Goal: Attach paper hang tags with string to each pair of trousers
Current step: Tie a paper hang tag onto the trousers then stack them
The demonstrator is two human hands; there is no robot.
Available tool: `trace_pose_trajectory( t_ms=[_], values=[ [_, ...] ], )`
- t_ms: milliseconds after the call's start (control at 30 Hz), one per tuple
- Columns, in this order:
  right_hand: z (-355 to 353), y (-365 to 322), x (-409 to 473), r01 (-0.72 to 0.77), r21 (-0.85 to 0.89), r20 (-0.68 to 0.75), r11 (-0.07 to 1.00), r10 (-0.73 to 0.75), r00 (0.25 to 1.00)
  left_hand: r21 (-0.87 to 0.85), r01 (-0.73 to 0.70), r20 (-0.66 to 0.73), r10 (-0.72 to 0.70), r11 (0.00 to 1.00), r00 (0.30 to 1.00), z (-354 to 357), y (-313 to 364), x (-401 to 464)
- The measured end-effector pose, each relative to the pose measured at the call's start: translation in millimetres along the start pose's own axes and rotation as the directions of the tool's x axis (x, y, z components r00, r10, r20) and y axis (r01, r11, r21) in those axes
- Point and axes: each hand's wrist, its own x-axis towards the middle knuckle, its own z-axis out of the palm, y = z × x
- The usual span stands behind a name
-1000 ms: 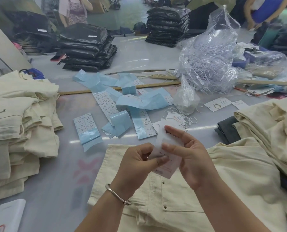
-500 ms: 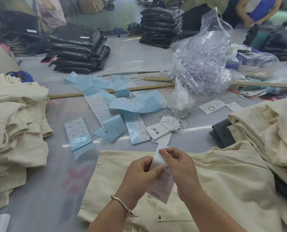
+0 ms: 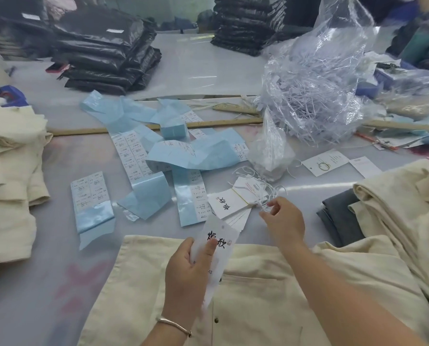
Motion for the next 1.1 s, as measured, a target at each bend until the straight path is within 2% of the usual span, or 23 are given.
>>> trace_pose_trajectory(
  t_ms=[100, 200, 367, 533, 600, 633, 667, 733, 767, 833, 967, 1100],
  values=[
    [15.5, -5.3, 21.6, 0.012, -0.151, 0.087, 0.989, 0.001, 0.996, -0.039, 0.050, 0.031, -0.049, 0.998, 0.998, -0.2, -0.9, 3.4],
    [23.2, -2.8, 30.9, -0.046, -0.199, 0.050, 0.979, 0.057, 0.997, -0.039, 0.081, 0.040, -0.079, 0.996, 0.996, -1.4, -4.7, 6.3],
    [19.6, 7.1, 28.5, -0.012, -0.083, 0.002, 0.996, 0.012, 1.000, -0.021, 0.130, 0.085, -0.128, 0.991, 0.988, 2.1, -8.6, 9.5],
    [-10.4, 2.7, 30.4, 0.053, -0.005, -0.077, 0.999, -0.054, 0.996, -0.003, 0.107, 0.094, -0.106, 0.994, 0.990, 7.2, -5.9, 9.3],
    [-22.0, -5.4, 28.9, 0.002, 0.142, -0.043, 0.990, 0.004, 0.999, 0.001, 0.100, 0.124, -0.100, 0.995, 0.987, 7.4, -4.6, 8.4],
    [-29.2, -11.4, 26.9, -0.065, 0.312, 0.015, 0.948, 0.063, 0.998, -0.007, 0.106, 0.144, -0.104, 0.994, 0.984, 6.9, -4.3, 7.5],
    [-37.0, -17.9, 23.9, -0.158, 0.493, 0.110, 0.855, 0.119, 0.987, -0.029, 0.122, 0.164, -0.116, 0.992, 0.980, 5.6, -3.7, 6.2],
    [-51.1, -28.7, 14.1, -0.384, 0.733, 0.377, 0.562, 0.136, 0.916, -0.134, 0.202, 0.212, -0.171, 0.970, 0.962, 1.1, -1.9, 3.5],
    [-57.5, -32.4, 7.1, -0.463, 0.765, 0.474, 0.447, 0.096, 0.875, -0.194, 0.257, 0.246, -0.206, 0.947, 0.947, -2.0, 0.1, 2.1],
    [-68.9, -39.0, -8.6, -0.546, 0.759, 0.584, 0.354, 0.001, 0.812, -0.293, 0.350, 0.340, -0.245, 0.890, 0.908, -9.4, 4.7, 0.4],
    [-83.4, -51.6, -43.0, -0.594, 0.692, 0.678, 0.411, -0.085, 0.730, -0.453, 0.537, 0.557, -0.245, 0.712, 0.794, -19.9, 17.8, -4.9],
    [-85.3, -66.0, -84.9, -0.530, 0.615, 0.695, 0.583, -0.085, 0.714, -0.447, 0.674, 0.671, -0.278, 0.588, 0.687, -22.3, 32.2, -16.6]
  ],
)
